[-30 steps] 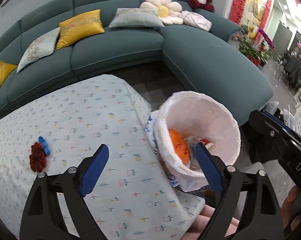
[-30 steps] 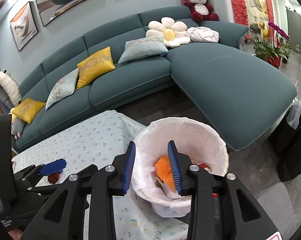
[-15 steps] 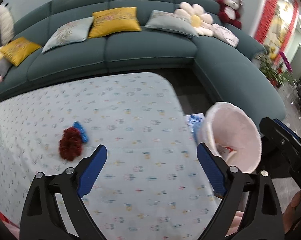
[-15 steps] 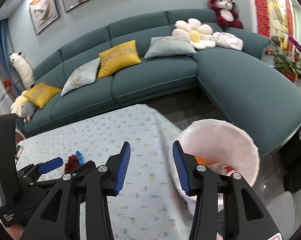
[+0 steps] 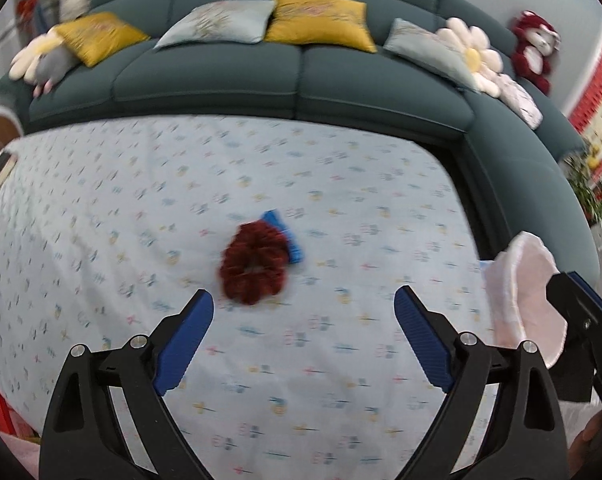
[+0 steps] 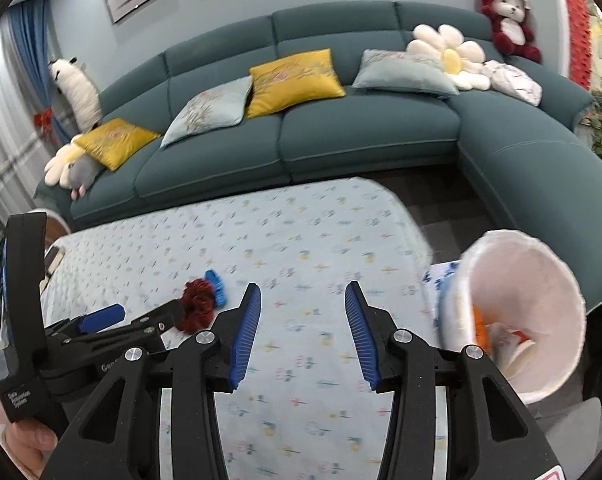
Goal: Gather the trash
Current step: 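Move both tools back from the wastebasket to the table, then grasp the dark red scrunchie with the left tool while the right tool grasps the blue strap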
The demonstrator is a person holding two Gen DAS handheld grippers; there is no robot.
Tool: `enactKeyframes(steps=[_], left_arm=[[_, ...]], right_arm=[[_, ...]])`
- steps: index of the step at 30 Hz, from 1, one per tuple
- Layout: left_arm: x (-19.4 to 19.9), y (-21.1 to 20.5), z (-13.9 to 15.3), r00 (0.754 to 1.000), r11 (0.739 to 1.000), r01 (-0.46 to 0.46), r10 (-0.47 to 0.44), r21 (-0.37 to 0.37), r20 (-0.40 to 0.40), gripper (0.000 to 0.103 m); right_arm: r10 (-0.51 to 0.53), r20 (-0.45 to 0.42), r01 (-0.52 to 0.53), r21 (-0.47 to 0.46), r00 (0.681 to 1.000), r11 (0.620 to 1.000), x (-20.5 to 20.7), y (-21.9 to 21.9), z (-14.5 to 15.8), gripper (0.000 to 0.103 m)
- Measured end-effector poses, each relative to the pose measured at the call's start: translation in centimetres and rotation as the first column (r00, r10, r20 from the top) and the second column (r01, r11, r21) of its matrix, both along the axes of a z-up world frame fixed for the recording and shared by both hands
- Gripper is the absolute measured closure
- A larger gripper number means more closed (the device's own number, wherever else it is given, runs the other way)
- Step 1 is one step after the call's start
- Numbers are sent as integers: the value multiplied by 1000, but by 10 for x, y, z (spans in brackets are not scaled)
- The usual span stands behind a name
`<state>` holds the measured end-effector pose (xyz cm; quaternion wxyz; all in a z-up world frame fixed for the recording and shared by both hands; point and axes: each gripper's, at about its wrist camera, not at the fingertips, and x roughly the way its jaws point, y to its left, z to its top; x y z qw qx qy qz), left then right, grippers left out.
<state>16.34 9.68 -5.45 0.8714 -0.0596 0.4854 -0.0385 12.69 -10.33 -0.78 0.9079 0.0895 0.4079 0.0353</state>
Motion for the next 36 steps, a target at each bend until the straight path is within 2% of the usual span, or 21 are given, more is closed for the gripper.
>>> enactKeyframes(steps=[10, 16, 20, 23, 25, 26, 27, 28, 31, 34, 36], left_arm=[[32, 65, -54, 988, 992, -120, 116, -35, -101, 16], [54, 73, -78, 984, 992, -120, 113, -41, -138, 16], [68, 67, -92, 985, 995, -85, 77, -51, -155, 19], [77, 60, -104, 984, 998, -42, 32, -54, -175, 33], [81, 59, -112, 981, 998, -25, 12, -63, -195, 51], [81, 59, -113, 982, 998, -26, 14, -59, -190, 53], [80, 60, -112, 984, 998, -24, 15, -52, -176, 65], [81, 62, -112, 984, 998, -17, 5, -67, -179, 82], [82, 74, -111, 983, 994, -57, 40, -92, -178, 85], [82, 84, -107, 985, 995, -74, 62, -72, -160, 86], [83, 92, -105, 984, 993, -98, 87, -62, -156, 87]], right_arm=[[84, -95, -85, -5, 992, 996, 39, 62, -49, 60], [110, -142, -111, 0, 984, 994, 68, 87, -78, 60], [127, -173, -129, -2, 977, 992, 85, 98, -97, 60], [129, -188, -132, 0, 974, 991, 94, 100, -108, 60], [133, -198, -135, 2, 971, 991, 98, 100, -114, 60], [139, -203, -141, 2, 969, 990, 101, 101, -117, 62], [144, -207, -147, 3, 968, 989, 102, 103, -119, 62], [150, -209, -153, 3, 966, 988, 104, 104, -121, 62], [173, -211, -176, 3, 962, 984, 109, 113, -126, 63], [189, -214, -192, 6, 958, 981, 115, 122, -131, 65], [198, -219, -202, 2, 956, 979, 118, 127, -135, 70]])
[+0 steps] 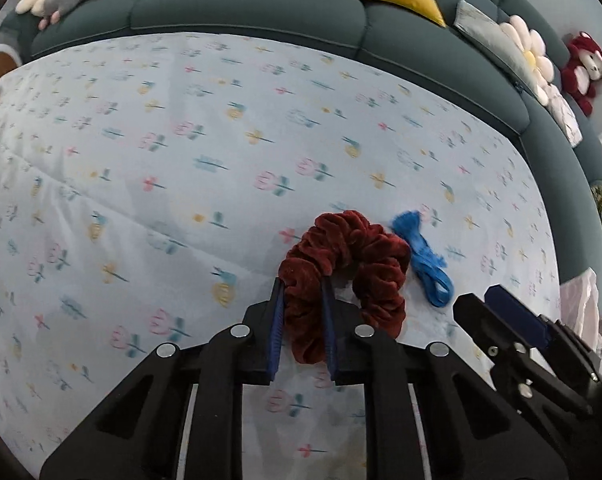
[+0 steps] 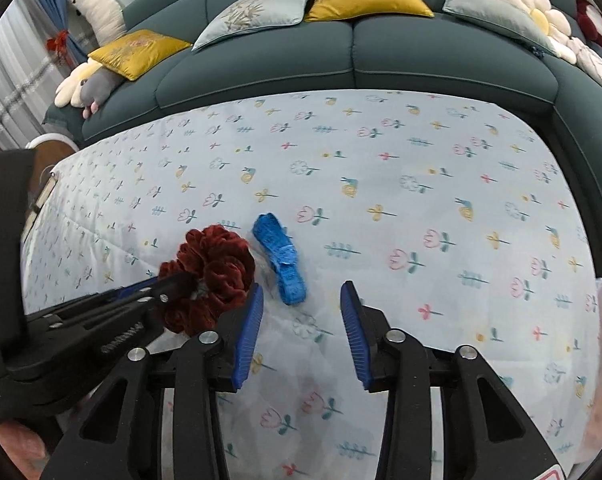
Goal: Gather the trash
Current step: 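Grasp the dark red scrunchie with the left tool while the right tool grasps the blue strap, then carry the scrunchie and blue strap over the wastebasket and open both tools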
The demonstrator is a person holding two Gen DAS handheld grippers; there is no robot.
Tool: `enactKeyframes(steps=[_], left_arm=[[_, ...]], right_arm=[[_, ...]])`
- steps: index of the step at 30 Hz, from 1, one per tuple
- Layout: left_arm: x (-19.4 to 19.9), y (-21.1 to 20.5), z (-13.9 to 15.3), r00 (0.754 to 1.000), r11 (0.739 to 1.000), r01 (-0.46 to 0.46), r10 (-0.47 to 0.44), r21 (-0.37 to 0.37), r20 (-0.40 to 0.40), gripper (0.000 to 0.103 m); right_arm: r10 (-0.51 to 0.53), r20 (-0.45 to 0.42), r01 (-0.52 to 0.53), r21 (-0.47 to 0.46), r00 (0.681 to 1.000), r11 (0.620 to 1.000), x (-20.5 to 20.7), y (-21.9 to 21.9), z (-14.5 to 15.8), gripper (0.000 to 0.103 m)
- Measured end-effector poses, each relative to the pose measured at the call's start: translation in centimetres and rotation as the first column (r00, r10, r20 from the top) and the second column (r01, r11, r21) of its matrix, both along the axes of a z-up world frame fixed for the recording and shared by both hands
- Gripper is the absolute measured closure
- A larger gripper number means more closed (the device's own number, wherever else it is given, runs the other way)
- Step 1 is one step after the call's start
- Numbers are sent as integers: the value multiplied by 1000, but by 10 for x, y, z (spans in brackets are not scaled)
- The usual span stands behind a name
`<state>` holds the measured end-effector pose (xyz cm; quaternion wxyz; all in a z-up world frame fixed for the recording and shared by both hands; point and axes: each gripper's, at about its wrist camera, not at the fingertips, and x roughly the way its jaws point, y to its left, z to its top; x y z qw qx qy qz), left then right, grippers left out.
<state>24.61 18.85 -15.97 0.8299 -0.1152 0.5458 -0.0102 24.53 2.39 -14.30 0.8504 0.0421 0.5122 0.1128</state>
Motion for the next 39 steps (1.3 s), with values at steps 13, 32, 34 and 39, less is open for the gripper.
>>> enactKeyframes(steps=[13, 32, 34, 39], left_arm=[[-2, -2, 11, 1000, 1000, -3, 3, 11, 17, 87], [-55, -162, 122, 958, 974, 225, -226, 23, 176, 87], [-62, -182, 131, 948, 966, 256, -256, 26, 189, 87], [-82, -236, 151, 917, 941, 338, -336, 31, 216, 87]], right_arm=[[28, -28, -28, 11, 999, 1000, -2, 9, -15, 91], [-167, 196, 155, 77, 966, 985, -81, -136, 120, 92], [-191, 210, 178, 80, 959, 981, -90, -154, 128, 92], [-279, 246, 262, 99, 928, 960, -121, -210, 148, 92]])
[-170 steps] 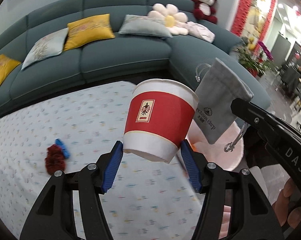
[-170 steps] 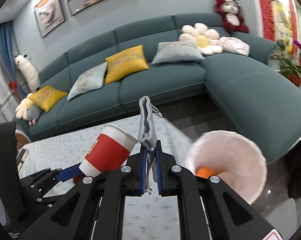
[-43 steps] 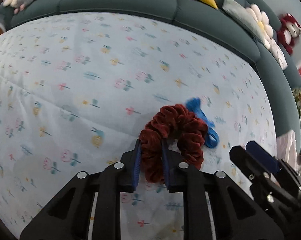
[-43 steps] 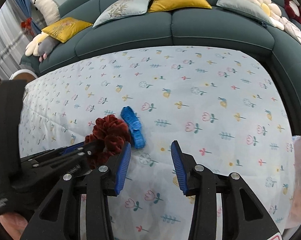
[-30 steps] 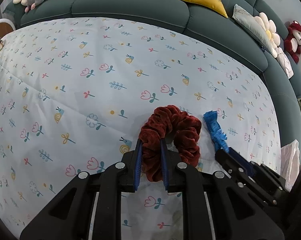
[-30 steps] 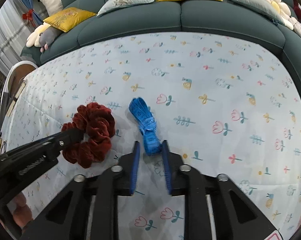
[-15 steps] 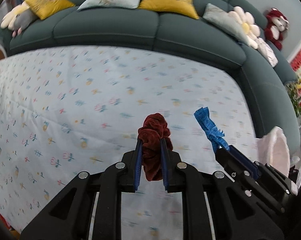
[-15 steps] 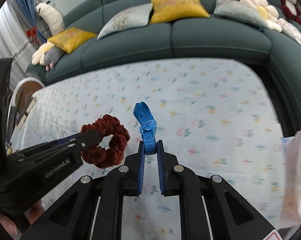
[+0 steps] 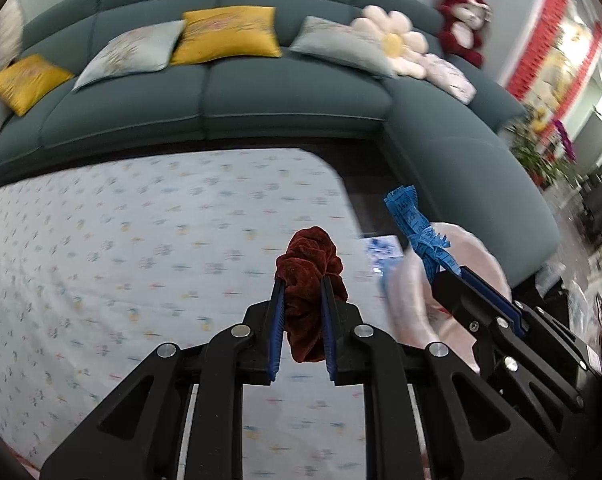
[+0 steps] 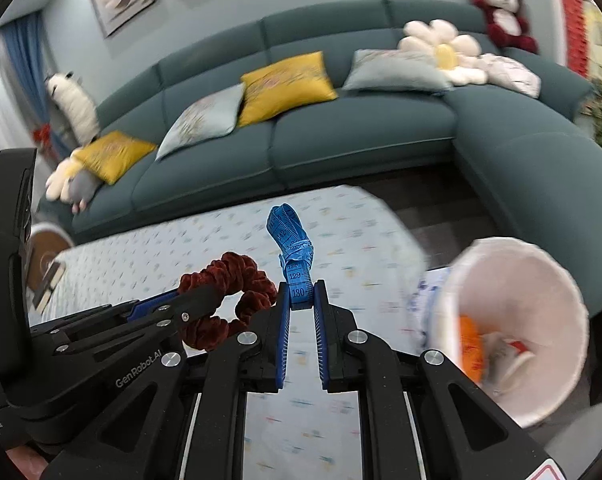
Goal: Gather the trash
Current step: 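Carry the scrunchie and blue strap over the wastebasket and open both tools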
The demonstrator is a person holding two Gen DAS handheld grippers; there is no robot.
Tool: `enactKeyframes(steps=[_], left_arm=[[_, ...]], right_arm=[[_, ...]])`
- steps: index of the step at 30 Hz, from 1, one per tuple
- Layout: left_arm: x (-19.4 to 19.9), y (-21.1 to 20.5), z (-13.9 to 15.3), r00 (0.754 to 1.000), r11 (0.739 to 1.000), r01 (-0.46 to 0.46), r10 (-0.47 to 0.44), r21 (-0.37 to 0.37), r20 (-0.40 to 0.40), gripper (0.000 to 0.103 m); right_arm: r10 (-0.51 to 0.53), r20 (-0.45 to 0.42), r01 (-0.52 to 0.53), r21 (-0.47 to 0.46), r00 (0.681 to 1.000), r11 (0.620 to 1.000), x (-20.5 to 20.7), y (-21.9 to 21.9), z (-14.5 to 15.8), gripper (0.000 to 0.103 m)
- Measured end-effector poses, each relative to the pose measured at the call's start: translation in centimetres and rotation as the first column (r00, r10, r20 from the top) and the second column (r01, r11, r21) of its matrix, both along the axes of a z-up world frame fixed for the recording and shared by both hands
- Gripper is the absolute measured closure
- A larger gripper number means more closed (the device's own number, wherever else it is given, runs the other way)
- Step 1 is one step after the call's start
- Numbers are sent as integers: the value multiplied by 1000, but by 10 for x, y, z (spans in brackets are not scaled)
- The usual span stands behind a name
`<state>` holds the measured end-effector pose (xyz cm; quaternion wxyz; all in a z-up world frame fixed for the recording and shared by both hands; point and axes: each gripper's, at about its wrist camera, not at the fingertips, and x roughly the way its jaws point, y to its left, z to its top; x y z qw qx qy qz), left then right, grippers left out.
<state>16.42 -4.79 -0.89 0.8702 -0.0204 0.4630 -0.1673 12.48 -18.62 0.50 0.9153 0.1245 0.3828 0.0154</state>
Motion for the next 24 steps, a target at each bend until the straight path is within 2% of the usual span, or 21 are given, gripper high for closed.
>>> enactKeyframes(steps=[5, 12, 17, 24], left_arm=[[-20, -49, 10, 997, 997, 78, -78, 5, 17, 87], [-42, -116, 14, 983, 983, 182, -183, 28, 23, 87], [-52, -151, 10, 969, 969, 243, -244, 41, 27, 87], [-55, -179, -2, 961, 960, 274, -275, 53, 9, 87]], right_arm=[[-80, 23, 80, 3, 996, 997, -30, -53, 10, 92], [-177, 29, 176, 16, 984, 984, -62, -111, 6, 92], [-229, 17, 229, 28, 973, 973, -79, -145, -4, 95], [-264, -9, 264, 31, 964, 964, -86, -172, -22, 98]])
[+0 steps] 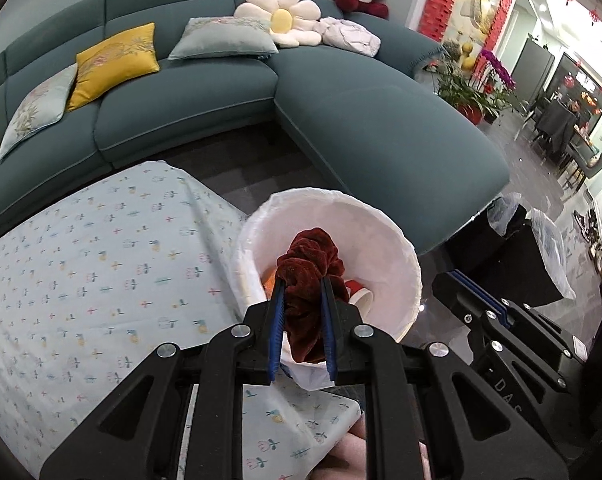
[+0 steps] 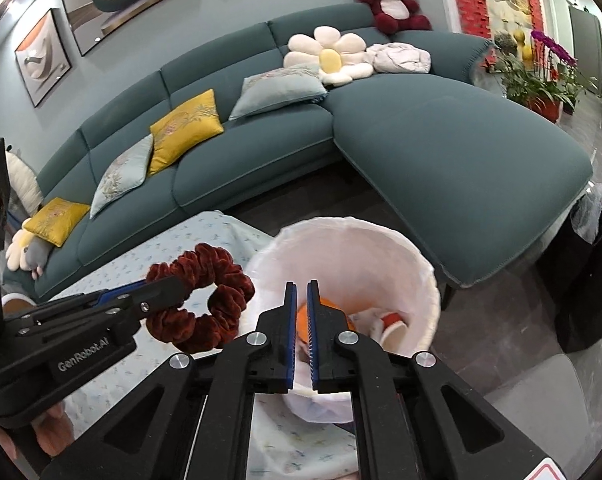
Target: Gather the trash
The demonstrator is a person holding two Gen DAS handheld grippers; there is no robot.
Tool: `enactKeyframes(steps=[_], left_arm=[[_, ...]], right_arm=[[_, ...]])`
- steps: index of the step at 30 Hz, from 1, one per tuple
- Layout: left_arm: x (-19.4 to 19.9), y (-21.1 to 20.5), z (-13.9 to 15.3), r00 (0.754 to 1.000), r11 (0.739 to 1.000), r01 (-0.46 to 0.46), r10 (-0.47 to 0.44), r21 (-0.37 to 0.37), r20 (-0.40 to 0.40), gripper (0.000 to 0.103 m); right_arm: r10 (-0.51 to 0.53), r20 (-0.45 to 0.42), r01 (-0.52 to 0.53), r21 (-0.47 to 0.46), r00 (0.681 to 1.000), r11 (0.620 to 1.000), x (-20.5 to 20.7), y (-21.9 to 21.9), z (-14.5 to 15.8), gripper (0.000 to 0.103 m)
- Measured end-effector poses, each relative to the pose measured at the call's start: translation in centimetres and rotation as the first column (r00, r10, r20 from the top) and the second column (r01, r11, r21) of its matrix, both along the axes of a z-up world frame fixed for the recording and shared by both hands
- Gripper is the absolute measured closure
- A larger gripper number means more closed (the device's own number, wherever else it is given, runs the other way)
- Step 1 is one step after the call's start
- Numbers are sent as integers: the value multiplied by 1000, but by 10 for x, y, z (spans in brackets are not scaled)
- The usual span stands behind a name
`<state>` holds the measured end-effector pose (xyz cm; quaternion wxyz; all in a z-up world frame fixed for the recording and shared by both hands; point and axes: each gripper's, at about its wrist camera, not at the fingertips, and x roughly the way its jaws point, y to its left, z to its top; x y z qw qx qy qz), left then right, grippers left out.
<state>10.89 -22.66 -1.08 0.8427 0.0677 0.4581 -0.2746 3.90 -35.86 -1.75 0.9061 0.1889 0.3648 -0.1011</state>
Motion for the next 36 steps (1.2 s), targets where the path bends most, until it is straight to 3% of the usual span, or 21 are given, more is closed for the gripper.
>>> enactKeyframes(steps=[11, 16, 20, 22, 24, 36], left_arm=[[15, -37, -41, 998, 999, 19, -16, 39, -68, 83], [12, -46, -50, 999, 998, 14, -11, 69, -42, 39], [13, -46, -55, 999, 996, 4, -1, 90, -35, 38], [15, -42, -56, 999, 996, -15, 18, 93, -29, 38], [15, -37, -56, 999, 995, -28, 30, 93, -25, 37], [7, -10, -43, 997, 993, -78, 76, 91, 24, 28]], right_arm=[[-28, -20, 28, 5, 999, 1000, -11, -30, -18, 98], [-56, -38, 57, 17, 998, 998, -11, -41, -31, 93], [-64, -50, 66, 32, 997, 997, -9, -44, -39, 90], [-63, -54, 65, 33, 997, 997, -8, -43, -40, 85], [-61, -51, 62, 31, 997, 998, -7, -42, -40, 71], [-23, -70, 21, -26, 997, 999, -5, -17, -29, 43]])
